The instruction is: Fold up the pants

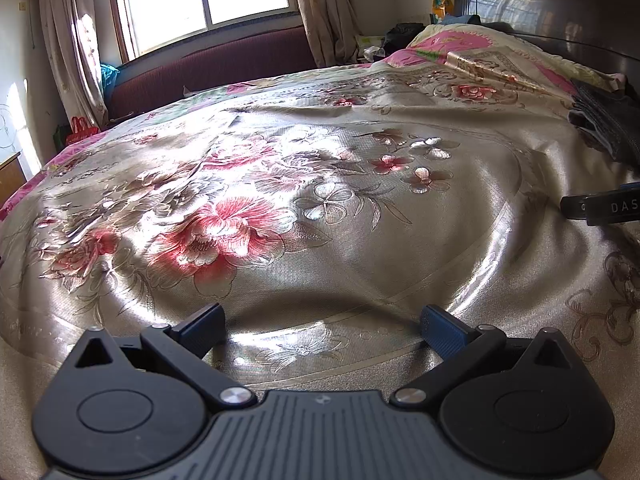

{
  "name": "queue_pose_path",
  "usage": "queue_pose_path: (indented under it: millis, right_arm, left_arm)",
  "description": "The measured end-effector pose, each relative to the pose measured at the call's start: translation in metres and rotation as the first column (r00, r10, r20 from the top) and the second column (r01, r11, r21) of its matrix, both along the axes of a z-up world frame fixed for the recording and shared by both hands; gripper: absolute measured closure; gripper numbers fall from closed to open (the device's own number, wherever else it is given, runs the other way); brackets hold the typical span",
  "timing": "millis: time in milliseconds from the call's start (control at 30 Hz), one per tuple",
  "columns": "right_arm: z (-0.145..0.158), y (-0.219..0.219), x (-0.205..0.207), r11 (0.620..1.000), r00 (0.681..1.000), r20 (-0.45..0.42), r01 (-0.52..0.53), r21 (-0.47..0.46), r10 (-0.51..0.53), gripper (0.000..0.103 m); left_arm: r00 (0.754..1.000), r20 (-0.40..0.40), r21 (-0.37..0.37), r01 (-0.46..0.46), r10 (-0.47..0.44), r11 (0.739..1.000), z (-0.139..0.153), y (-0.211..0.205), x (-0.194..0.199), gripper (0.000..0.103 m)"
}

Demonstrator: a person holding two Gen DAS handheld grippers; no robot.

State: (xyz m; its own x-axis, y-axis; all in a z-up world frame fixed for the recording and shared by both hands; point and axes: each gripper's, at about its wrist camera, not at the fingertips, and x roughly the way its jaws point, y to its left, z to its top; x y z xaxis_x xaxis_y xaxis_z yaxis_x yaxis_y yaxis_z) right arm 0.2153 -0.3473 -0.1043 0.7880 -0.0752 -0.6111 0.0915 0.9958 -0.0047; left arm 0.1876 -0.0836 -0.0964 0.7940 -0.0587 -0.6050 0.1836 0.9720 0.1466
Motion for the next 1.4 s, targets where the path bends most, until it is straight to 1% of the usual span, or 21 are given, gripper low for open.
queue_pose_path:
  millis: [1000,1400]
  right_arm:
    - [0.0000,0.0000,-0.0001,1.000,1.000,0.000,0.000,0.000,0.000,0.001]
    - [0.0000,-0.0001,-0.0001,1.000,1.000,0.000,0.000,0.000,0.000,0.001]
  left_arm:
    - [1.000,0.003,0.002,0.000,0.000,1.000,0.0008,-0.0001,-0.0001,0.000]
    - [1.000,0.012,-0.019,0.001,-0.001,1.000,0.0008,0.0039,-0.0028,0.000]
